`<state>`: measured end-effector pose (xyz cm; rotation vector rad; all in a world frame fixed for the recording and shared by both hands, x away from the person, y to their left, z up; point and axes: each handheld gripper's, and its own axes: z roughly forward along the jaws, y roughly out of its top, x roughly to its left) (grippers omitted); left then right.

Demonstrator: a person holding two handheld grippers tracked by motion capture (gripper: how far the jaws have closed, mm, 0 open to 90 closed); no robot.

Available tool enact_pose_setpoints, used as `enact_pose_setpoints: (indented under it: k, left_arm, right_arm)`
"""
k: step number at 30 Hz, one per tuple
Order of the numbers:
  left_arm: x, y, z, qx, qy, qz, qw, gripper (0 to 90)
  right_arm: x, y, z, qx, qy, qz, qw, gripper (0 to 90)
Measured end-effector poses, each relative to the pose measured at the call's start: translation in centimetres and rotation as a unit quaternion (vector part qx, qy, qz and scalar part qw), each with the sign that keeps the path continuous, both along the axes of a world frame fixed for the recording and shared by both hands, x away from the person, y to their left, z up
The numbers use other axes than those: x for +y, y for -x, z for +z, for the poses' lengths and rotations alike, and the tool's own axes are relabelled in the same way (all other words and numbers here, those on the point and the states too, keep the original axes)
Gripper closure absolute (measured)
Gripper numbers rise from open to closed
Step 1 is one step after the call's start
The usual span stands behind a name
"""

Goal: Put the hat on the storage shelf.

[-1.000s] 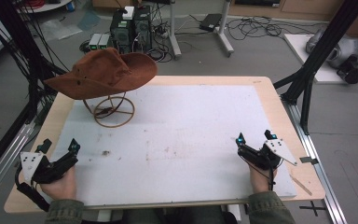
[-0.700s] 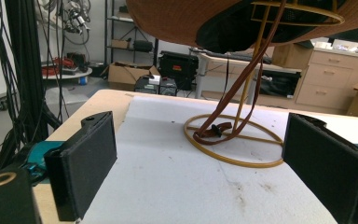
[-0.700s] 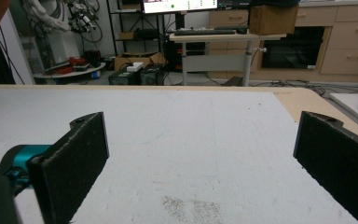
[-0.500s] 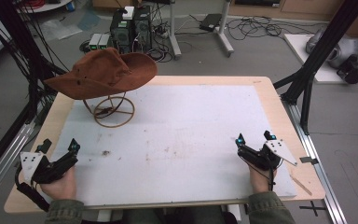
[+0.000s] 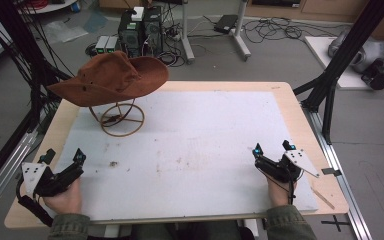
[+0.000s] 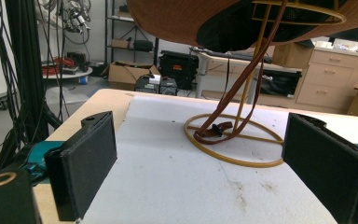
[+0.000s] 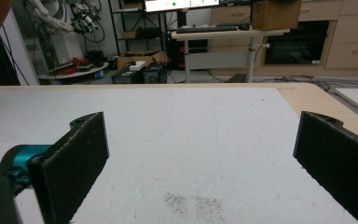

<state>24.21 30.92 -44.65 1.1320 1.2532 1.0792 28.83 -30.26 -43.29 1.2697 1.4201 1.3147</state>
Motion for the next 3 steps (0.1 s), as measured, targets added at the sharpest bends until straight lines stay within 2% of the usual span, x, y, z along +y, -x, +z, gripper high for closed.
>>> enact_pose_setpoints:
  k: [3]
  left_arm:
    - [0.02, -0.01, -0.01, 0.0, 0.0, 0.0, 1.0, 10.3]
  right_arm:
    - [0.03, -0.04, -0.04, 0.002, -0.002, 0.001, 1.0, 2.3]
